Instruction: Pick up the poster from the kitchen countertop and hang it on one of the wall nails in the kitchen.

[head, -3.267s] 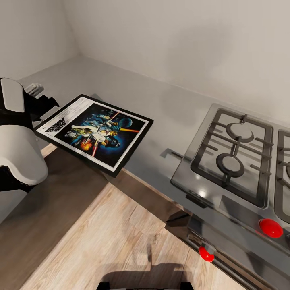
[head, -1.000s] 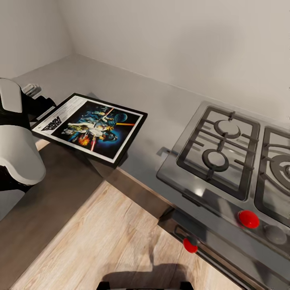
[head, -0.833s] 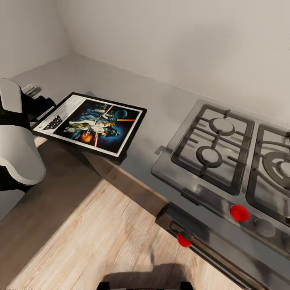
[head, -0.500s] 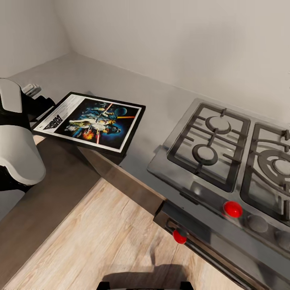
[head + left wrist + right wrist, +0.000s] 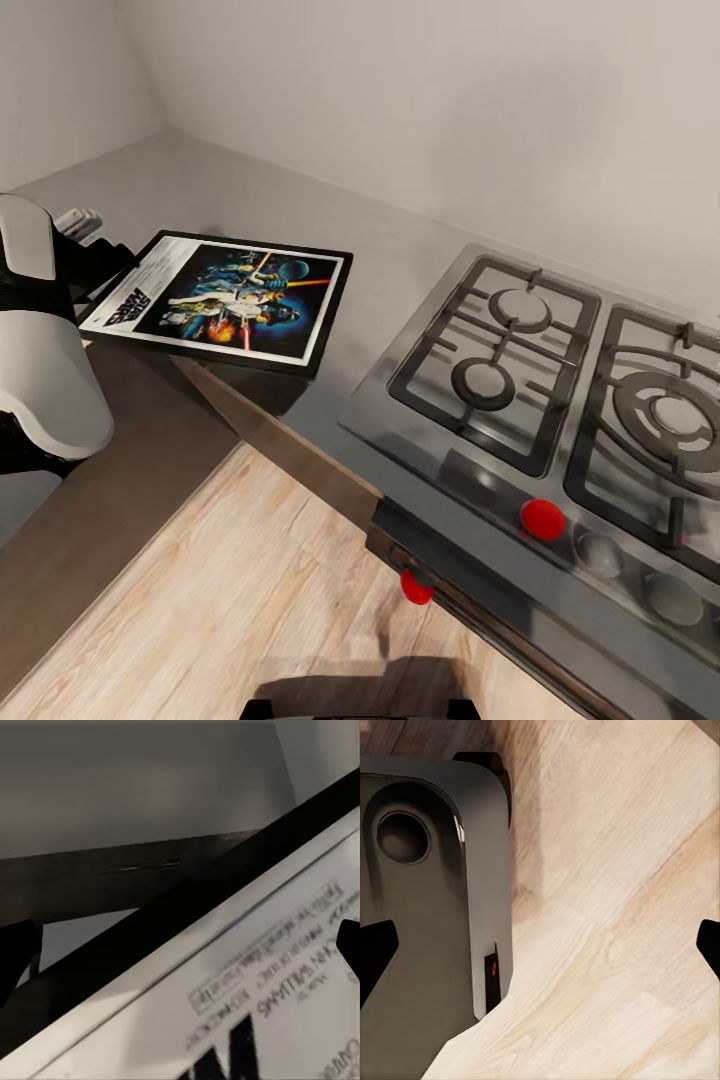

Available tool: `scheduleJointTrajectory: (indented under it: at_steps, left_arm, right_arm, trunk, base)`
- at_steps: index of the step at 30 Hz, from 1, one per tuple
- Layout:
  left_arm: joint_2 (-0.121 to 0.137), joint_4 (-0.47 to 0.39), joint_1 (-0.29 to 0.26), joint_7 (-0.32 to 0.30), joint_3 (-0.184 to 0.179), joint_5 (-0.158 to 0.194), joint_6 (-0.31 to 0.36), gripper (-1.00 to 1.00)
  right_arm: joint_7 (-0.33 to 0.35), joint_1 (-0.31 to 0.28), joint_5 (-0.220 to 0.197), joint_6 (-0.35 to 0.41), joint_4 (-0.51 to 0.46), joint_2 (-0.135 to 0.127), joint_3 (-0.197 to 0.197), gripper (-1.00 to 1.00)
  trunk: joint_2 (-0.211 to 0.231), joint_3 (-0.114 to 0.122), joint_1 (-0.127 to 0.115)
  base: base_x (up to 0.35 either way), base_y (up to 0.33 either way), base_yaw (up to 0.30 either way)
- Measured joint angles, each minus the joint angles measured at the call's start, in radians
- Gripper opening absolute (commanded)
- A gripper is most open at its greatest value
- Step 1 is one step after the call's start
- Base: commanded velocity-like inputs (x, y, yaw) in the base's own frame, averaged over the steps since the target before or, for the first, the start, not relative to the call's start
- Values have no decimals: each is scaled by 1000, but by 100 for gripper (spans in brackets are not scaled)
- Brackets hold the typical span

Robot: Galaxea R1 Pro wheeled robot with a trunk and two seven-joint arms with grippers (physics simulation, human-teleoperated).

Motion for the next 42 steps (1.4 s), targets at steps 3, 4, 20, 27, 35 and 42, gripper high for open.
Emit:
scheduleJointTrajectory:
  at_steps: [3, 4, 20, 27, 35, 42]
  left_arm:
    - [0, 0, 0, -1, 0, 2, 0, 100]
    - [0, 0, 0, -1, 0, 7, -2, 100]
    - [0, 37, 0, 5, 1, 23, -1, 100]
    - [-2, -51, 1, 7, 0, 22, 1, 100]
    - [-7, -141, 1, 8, -5, 22, 5, 100]
    - [-14, -180, 12, 4, -5, 32, 12, 100]
  right_arm:
    - [0, 0, 0, 0, 0, 0, 0, 100]
    - [0, 0, 0, 0, 0, 0, 0, 100]
    - [0, 0, 0, 0, 0, 0, 0, 100]
    - [0, 0, 0, 0, 0, 0, 1, 100]
    - [-1, 0, 0, 0, 0, 0, 0, 100]
    - [-2, 0, 0, -1, 0, 0, 0, 100]
  trunk:
    - [0, 0, 0]
    - [0, 0, 0]
    - [0, 0, 0]
    - [0, 0, 0]
    - [0, 0, 0]
    - [0, 0, 0]
  base:
    - [-38, -50, 0]
    - [-115, -117, 0]
    - [-87, -84, 0]
    - [-3, -3, 0]
    - [0, 0, 0]
    - [-62, 0, 0]
